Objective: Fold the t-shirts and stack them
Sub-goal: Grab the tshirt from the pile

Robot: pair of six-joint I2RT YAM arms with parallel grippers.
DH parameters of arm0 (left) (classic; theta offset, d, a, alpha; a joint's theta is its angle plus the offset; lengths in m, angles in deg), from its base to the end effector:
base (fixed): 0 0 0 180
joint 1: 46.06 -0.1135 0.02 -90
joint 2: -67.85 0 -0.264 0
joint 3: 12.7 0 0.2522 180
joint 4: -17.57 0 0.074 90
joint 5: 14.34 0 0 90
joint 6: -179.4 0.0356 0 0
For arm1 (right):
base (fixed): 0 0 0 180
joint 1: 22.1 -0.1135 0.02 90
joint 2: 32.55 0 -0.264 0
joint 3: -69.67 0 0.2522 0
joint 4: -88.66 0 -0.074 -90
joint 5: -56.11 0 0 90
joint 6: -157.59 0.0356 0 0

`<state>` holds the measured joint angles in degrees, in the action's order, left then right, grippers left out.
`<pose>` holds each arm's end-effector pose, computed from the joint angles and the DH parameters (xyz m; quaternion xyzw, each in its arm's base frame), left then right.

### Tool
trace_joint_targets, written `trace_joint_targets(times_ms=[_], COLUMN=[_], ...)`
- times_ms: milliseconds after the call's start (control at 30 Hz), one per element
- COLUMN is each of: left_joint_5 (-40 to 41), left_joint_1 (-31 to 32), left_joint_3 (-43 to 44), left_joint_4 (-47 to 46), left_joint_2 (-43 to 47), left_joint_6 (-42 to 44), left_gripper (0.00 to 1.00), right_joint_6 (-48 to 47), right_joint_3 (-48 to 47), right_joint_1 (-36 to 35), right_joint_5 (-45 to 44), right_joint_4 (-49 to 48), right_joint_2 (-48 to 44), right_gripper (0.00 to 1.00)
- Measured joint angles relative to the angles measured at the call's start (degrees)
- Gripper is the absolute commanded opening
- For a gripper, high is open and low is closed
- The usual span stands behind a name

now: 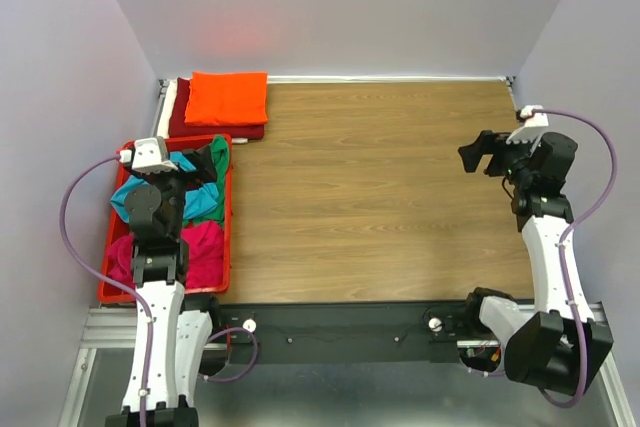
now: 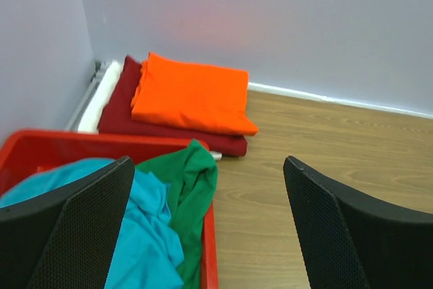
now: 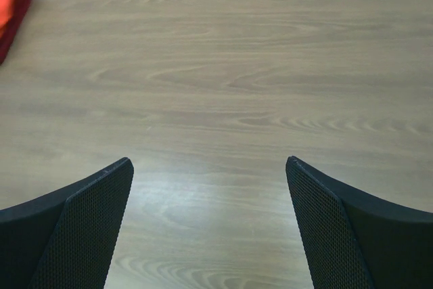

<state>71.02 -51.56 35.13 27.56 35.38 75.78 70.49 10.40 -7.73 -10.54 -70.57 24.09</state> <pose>0.1491 0.0115 0.3323 -0.0822 0.6683 -0.0795 0.7351 0.2245 -0.0430 0.3124 0.0017 0.8018 0.1056 0.5882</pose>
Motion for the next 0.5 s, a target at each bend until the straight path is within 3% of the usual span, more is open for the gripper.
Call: trace_joint_targets(times_ms=[167,367,500], left_joint_5=[4.0,9.7,16.3], left_joint_1=[0.0,0.0,0.0], left_joint_3=[0.6,3.1,7.4], left_joint_4=[4.0,8.0,12.2], left_joint_2=[-2.6,-6.1,-11.1], left_joint_6=[-4.8,-10.1,-15.0], left_gripper=[0.98,0.98,0.77], right_joint_6=[-11.1,-17.8,-18.9], right_joint_3=[0.0,1.2,1.6], right_joint_1=[0.0,0.1,0.1], right_joint_5=[19.7,30.0,30.1], right_joint_4=[0.6,1.9,3.2], right_joint_2=[3.0,4.0,3.0], right_gripper=[1.00,1.00,1.00])
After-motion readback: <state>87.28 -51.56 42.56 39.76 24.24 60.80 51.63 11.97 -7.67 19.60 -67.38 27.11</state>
